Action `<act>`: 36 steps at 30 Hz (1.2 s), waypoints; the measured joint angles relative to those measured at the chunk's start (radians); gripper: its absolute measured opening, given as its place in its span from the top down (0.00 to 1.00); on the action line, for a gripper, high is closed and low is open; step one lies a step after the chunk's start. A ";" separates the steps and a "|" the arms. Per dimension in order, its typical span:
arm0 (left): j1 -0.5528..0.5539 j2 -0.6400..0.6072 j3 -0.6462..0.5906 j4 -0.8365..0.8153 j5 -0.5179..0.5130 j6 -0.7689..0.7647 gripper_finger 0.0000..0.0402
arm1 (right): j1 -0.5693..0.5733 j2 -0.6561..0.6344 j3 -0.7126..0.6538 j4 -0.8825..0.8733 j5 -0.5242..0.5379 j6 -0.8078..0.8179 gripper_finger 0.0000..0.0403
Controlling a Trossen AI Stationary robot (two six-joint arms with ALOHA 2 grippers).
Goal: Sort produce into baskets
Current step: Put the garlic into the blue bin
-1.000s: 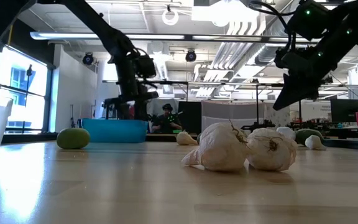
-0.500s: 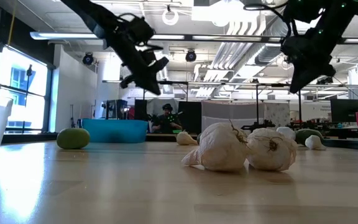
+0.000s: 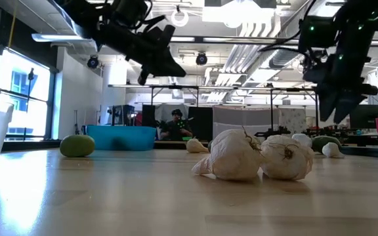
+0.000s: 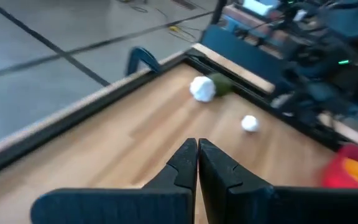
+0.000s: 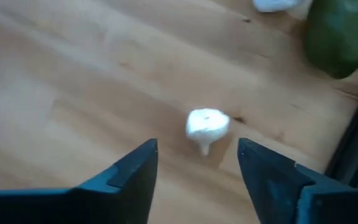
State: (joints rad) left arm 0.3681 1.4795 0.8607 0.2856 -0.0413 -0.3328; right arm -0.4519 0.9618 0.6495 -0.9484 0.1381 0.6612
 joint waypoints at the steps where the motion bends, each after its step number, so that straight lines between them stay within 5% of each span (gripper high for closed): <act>1: -0.007 -0.002 -0.019 0.021 0.010 -0.012 1.00 | 0.000 0.015 -0.007 0.016 0.023 0.015 0.46; 5: -0.026 -0.003 -0.064 0.108 0.010 -0.057 1.00 | -0.018 0.081 -0.009 0.151 0.141 0.021 0.43; 18: -0.025 -0.003 -0.082 0.139 0.008 -0.111 1.00 | -0.268 0.372 0.126 0.327 0.199 -0.140 0.43; 24: -0.025 -0.003 -0.082 0.138 0.008 -0.111 1.00 | -0.381 0.499 0.220 0.315 0.085 -0.281 0.43; 36: -0.031 -0.003 -0.082 0.138 0.008 -0.111 1.00 | -0.426 0.662 0.310 0.241 0.067 -0.450 0.43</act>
State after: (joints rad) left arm 0.3370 1.4765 0.7792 0.4232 -0.0334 -0.4442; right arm -0.8776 1.6233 0.9594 -0.7074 0.2051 0.2111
